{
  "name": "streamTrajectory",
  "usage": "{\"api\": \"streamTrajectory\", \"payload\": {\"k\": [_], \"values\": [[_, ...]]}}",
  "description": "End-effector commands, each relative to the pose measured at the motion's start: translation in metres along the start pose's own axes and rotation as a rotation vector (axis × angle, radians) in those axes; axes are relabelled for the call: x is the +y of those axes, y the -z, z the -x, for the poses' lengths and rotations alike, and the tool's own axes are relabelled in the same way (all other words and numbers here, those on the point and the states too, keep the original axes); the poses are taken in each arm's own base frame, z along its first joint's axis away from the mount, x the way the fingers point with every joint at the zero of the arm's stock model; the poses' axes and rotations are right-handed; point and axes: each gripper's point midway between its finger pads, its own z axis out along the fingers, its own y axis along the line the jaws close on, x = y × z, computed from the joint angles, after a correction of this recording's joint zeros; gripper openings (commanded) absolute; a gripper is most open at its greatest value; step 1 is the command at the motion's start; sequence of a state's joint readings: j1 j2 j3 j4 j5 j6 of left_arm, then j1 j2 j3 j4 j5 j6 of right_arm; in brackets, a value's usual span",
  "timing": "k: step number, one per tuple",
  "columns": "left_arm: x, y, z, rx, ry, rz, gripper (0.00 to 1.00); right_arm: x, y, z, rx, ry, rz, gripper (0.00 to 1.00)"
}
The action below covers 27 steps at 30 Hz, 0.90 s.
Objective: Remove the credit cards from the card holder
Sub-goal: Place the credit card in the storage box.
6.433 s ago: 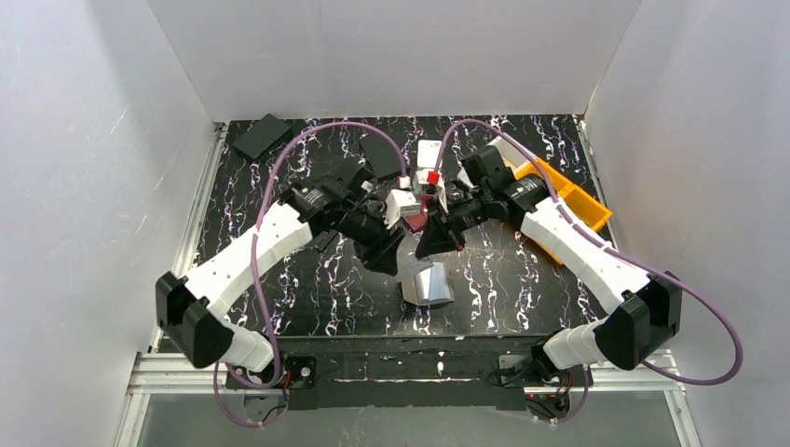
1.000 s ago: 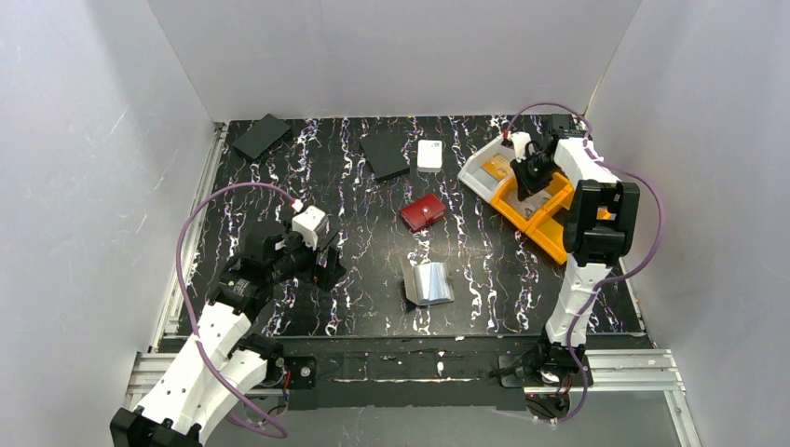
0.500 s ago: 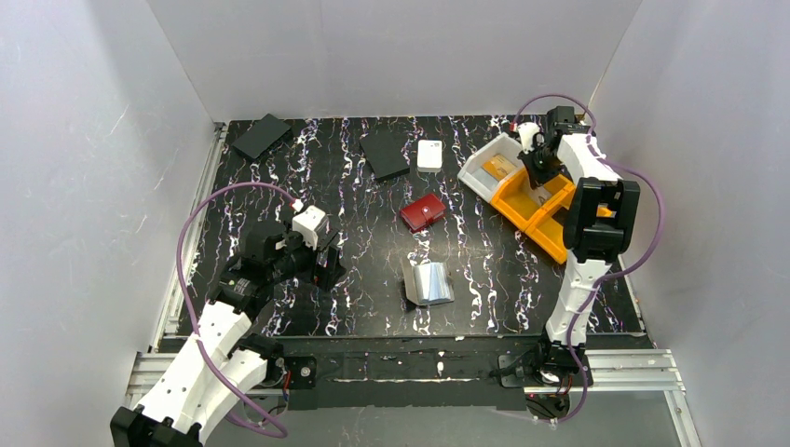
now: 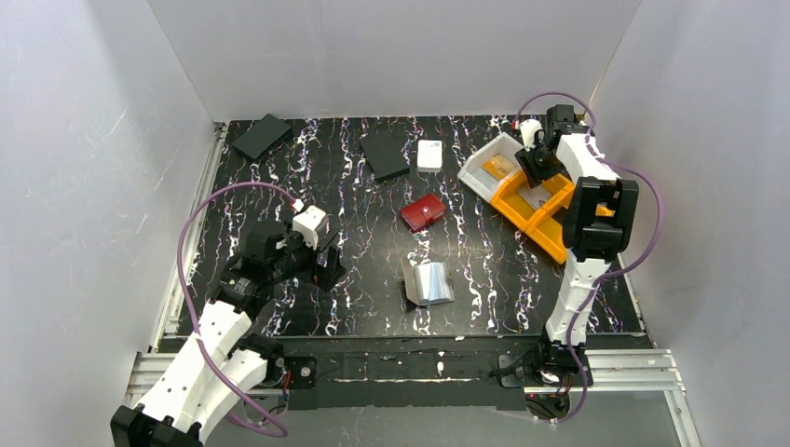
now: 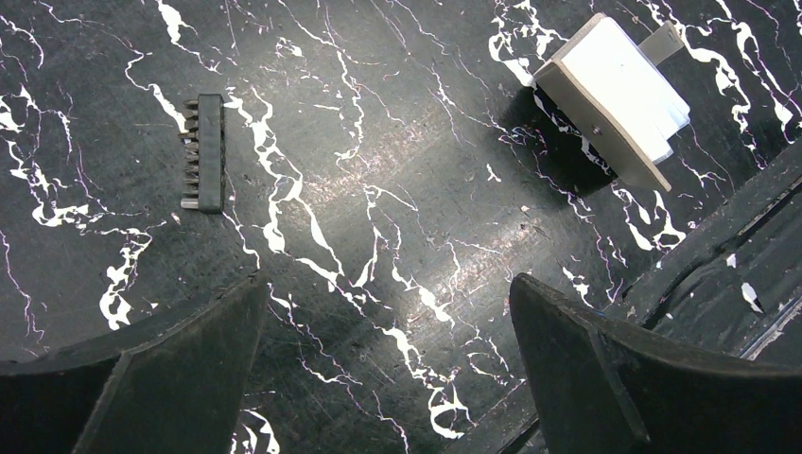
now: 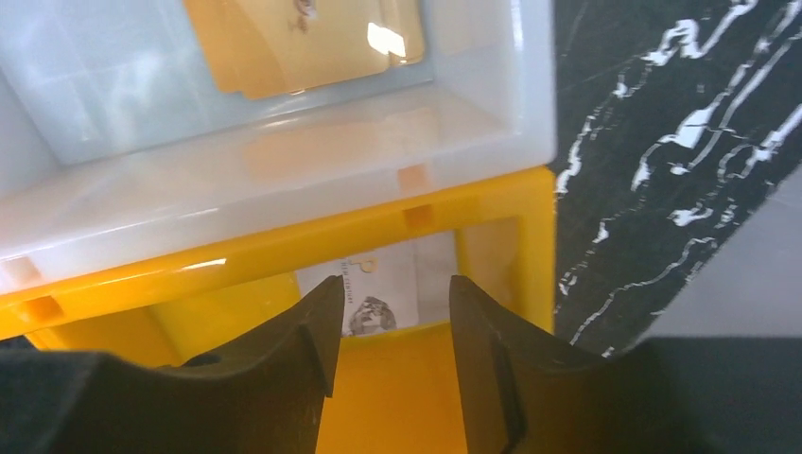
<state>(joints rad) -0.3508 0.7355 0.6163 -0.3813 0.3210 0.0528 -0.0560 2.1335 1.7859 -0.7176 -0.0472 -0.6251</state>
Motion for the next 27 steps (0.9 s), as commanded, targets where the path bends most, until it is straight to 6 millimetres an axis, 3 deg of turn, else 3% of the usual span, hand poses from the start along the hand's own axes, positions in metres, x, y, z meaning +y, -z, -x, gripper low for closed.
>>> {"api": "streamTrajectory", "payload": {"k": [1,5,8,10,14,18,21,24,27], "values": [[0.002,0.003,0.009,-0.017,-0.02,0.008,0.99,-0.039,0.058,0.043,-0.152,-0.014,-0.183,0.56],[-0.001,0.004,0.011,-0.026,-0.014,-0.003,0.99,-0.04,0.09,0.056,-0.215,-0.016,-0.208,0.57],[-0.003,0.004,0.017,-0.048,0.04,-0.002,0.99,-0.02,0.114,0.066,-0.293,-0.023,-0.131,0.58],[-0.005,0.003,0.02,-0.057,0.123,-0.001,0.99,0.005,0.129,0.07,-0.35,-0.025,-0.028,0.58],[-0.037,0.002,0.033,-0.059,0.222,-0.177,0.99,0.076,0.168,0.071,-0.503,-0.01,0.242,0.59],[-0.066,0.006,0.055,-0.062,0.414,-0.331,0.99,0.15,0.215,0.057,-0.68,0.03,0.516,0.66],[-0.081,0.01,0.066,-0.074,0.497,-0.386,0.99,0.19,0.236,0.037,-0.768,0.063,0.644,0.75],[-0.1,0.01,0.067,-0.074,0.474,-0.357,0.99,0.219,0.235,0.014,-0.807,0.062,0.747,0.76],[-0.123,0.002,0.062,-0.029,0.443,-0.305,0.93,0.229,0.225,0.004,-0.817,-0.006,0.771,0.76]]}}
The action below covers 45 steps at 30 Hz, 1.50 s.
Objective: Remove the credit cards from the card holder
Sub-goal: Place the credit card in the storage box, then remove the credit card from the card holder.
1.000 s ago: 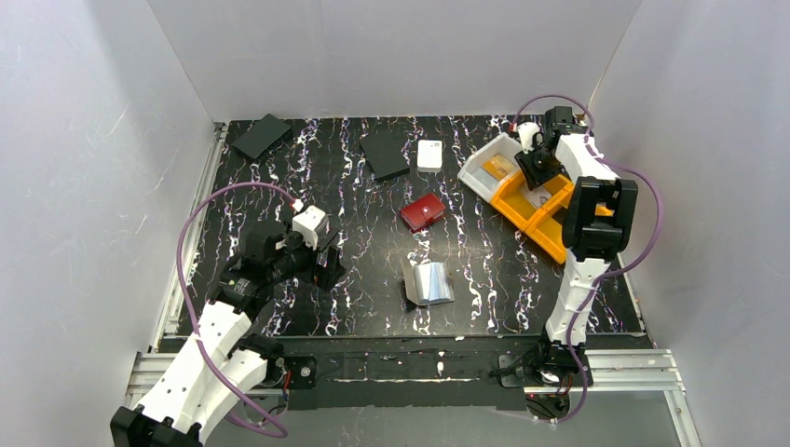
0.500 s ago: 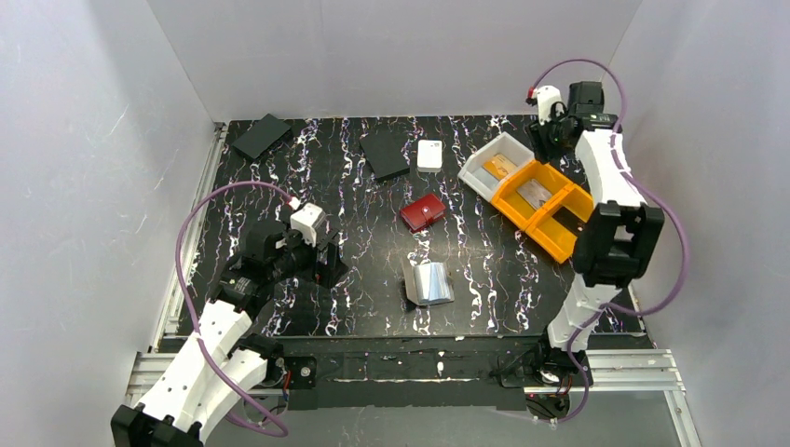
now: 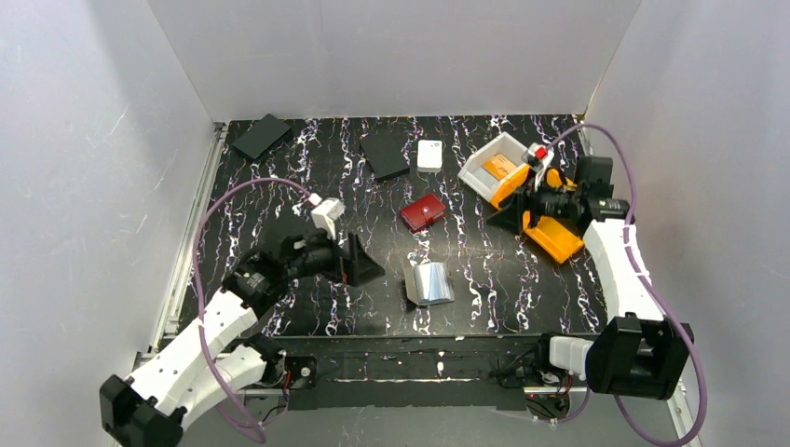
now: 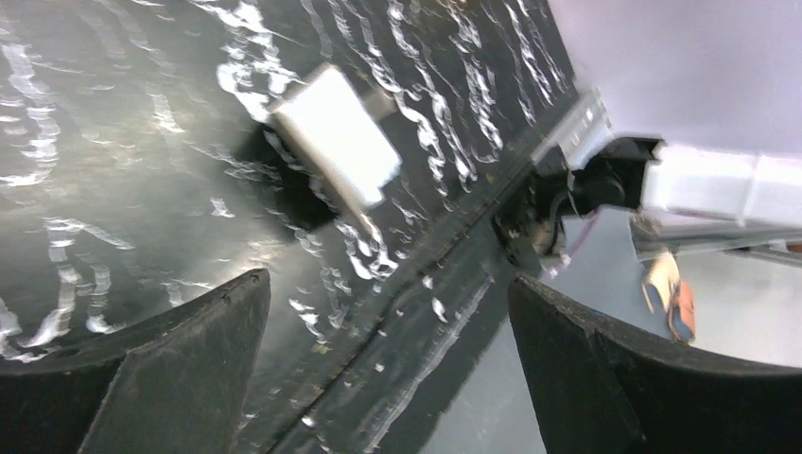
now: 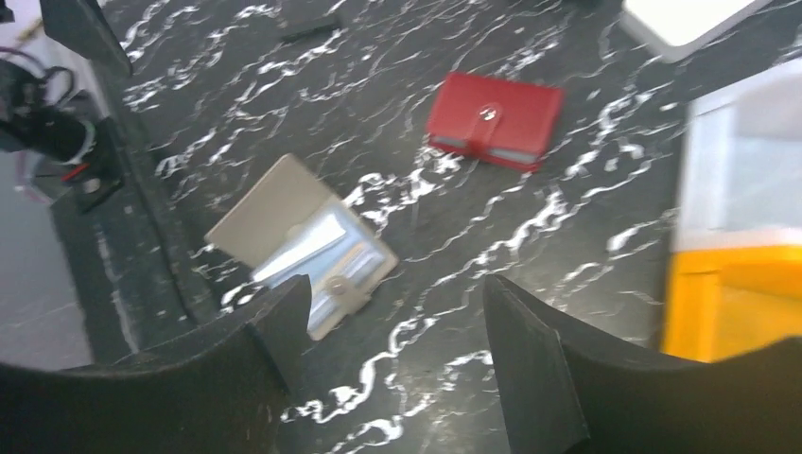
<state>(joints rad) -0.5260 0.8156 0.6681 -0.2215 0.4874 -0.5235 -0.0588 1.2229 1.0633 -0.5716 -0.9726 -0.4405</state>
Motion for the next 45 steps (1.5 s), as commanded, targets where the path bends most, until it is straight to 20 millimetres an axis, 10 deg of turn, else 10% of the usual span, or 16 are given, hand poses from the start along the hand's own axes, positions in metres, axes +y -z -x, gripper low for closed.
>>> {"api": "streamTrajectory", "payload": {"k": [1,10,15,45], "values": [[-0.038,-0.012,0.001,-0.011,0.002,0.037,0.91,0.021,-0.009,-0.003,-0.121,-0.051,0.116,0.75],[-0.076,-0.083,-0.014,0.036,0.025,0.181,0.72,0.004,-0.017,-0.032,-0.138,-0.144,-0.001,0.69],[-0.052,-0.122,-0.032,0.144,0.023,0.452,0.63,-0.005,-0.019,-0.041,-0.132,-0.158,-0.049,0.68],[-0.024,-0.152,-0.045,0.189,0.0,0.799,0.63,-0.016,-0.017,-0.054,-0.092,-0.125,-0.128,0.69]]}}
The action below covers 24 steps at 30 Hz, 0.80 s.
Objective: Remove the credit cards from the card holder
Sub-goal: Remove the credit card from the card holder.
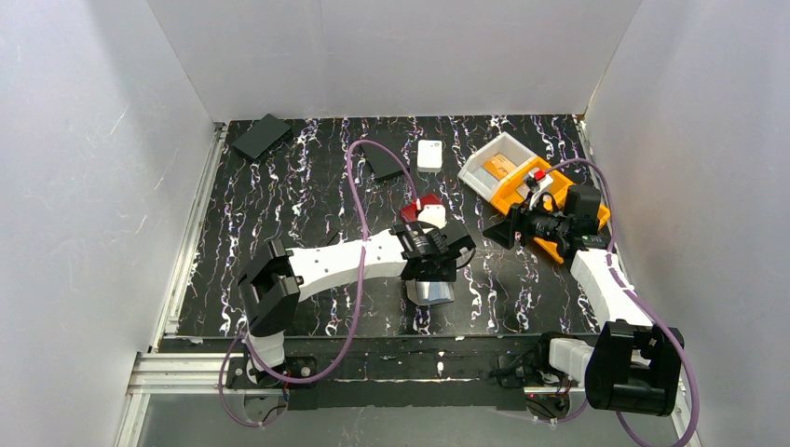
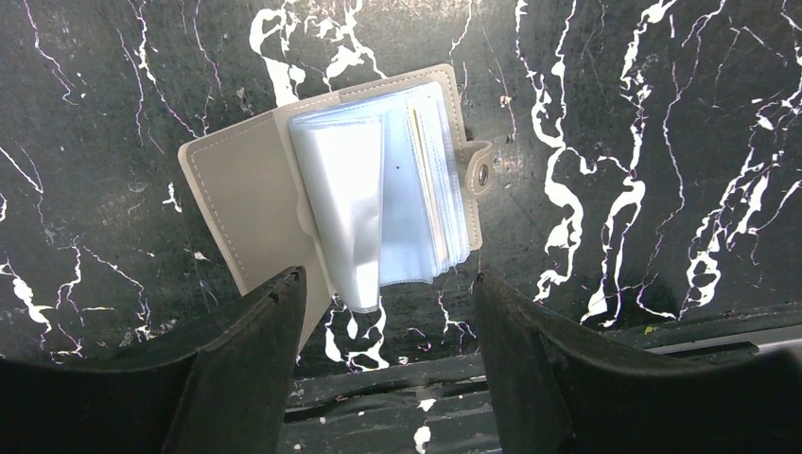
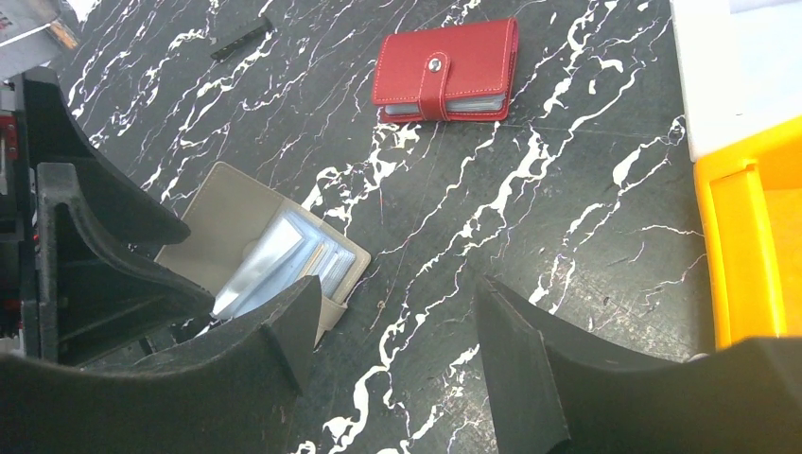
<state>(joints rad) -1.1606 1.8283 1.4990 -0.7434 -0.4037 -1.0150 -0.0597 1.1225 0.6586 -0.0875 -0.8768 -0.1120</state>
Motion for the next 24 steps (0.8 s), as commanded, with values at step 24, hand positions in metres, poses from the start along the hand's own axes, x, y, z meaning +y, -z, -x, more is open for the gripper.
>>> {"api": "streamTrajectory", "payload": {"k": [24], "values": [[-0.01,-0.02,-0.015,0.069,-0.04,0.057,0.39,0.007,0.007,0.016,-0.039,0.063,0.008,0.69]]}}
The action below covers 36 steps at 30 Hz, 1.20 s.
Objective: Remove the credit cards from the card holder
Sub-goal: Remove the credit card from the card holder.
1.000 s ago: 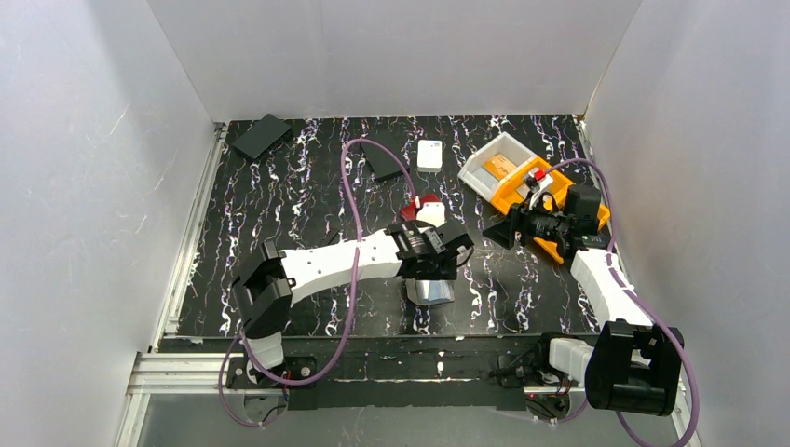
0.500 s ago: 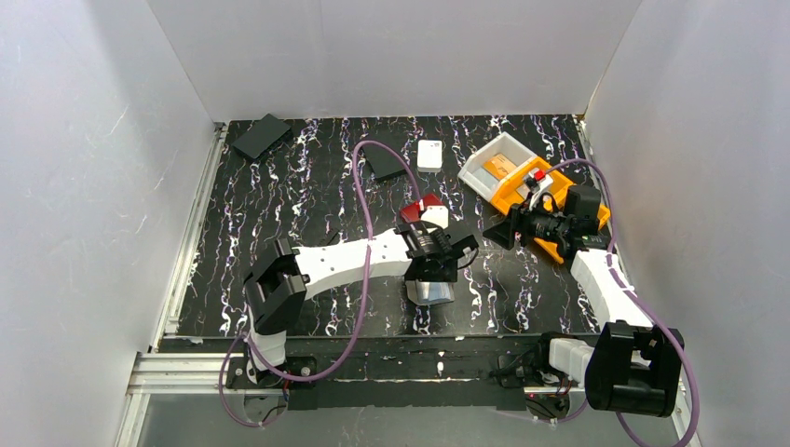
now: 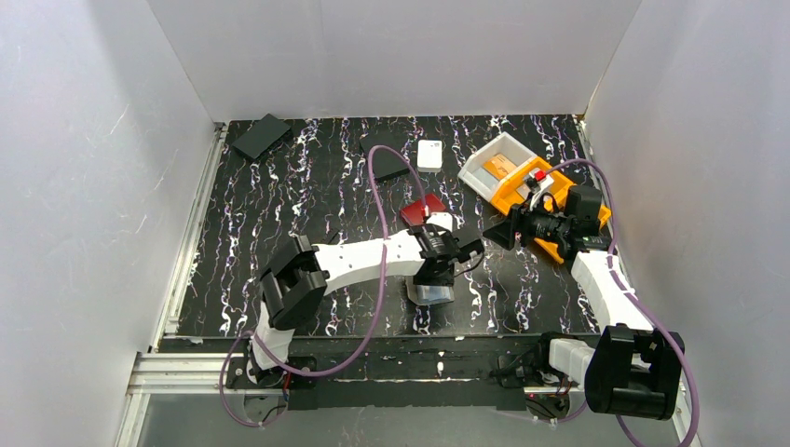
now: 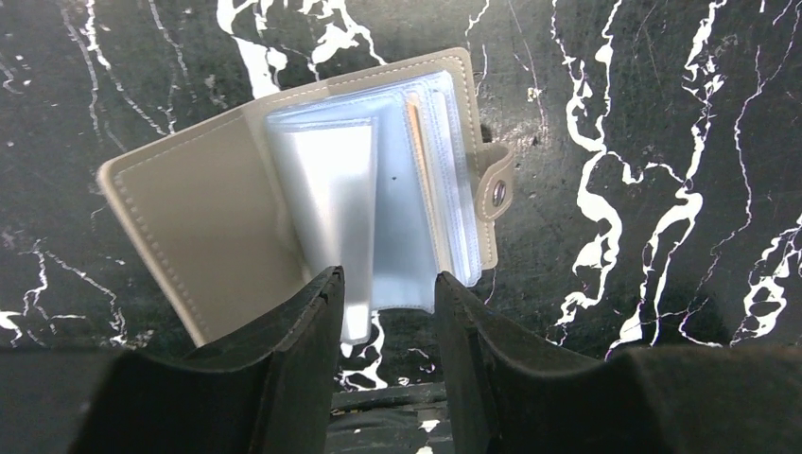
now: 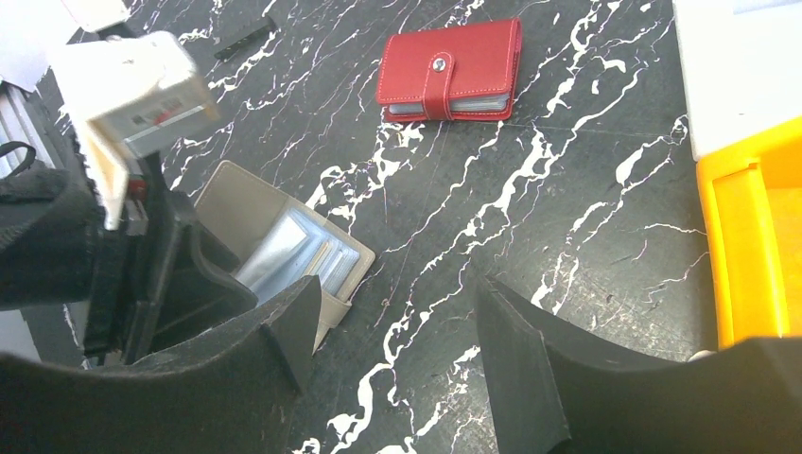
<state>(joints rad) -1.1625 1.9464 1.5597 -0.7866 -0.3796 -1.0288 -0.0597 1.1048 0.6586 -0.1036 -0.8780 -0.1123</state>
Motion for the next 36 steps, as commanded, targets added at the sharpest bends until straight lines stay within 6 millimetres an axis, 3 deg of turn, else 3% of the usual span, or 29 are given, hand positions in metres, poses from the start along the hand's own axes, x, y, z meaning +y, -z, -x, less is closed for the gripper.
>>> {"api": "streamTrajectory", "payload": {"k": [1,6,13,20,29,36], "values": [[-0.009,0.005,0.002,0.006,-0.02,-0.013,0.39,0.004,0.004,0.015,-0.038,0.061,0.007,0.69],[-0.016,0.005,-0.002,0.021,-0.044,-0.029,0.35,0.004,0.004,0.016,-0.039,0.061,0.01,0.69],[-0.011,-0.008,-0.012,0.046,-0.06,0.001,0.22,0.005,0.005,0.015,-0.038,0.061,0.01,0.69],[-0.012,-0.013,-0.016,0.055,-0.06,0.003,0.22,0.005,0.005,0.016,-0.04,0.062,0.013,0.69],[-0.017,-0.015,-0.017,0.066,-0.06,-0.014,0.33,0.006,0.005,0.015,-0.04,0.062,0.02,0.69],[-0.003,-0.021,-0.019,0.051,-0.068,0.049,0.27,0.006,0.004,0.015,-0.039,0.06,0.021,0.69]]}}
